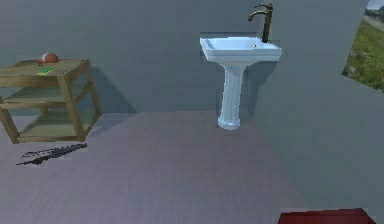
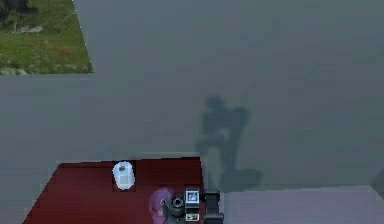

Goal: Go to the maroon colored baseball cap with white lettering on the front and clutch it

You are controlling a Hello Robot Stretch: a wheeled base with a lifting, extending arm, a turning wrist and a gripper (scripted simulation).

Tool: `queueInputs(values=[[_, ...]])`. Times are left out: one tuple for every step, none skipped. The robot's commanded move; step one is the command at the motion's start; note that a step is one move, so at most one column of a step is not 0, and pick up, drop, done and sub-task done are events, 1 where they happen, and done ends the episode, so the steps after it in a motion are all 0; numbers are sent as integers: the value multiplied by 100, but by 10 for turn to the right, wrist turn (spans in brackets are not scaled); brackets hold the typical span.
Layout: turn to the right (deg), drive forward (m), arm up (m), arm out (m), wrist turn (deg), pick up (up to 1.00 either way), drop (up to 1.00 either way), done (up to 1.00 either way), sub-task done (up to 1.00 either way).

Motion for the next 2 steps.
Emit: queueInputs(values=[[0,0,0,0,450,0,0,0,0],[0,0,0,0,450,0,0,0,0]])
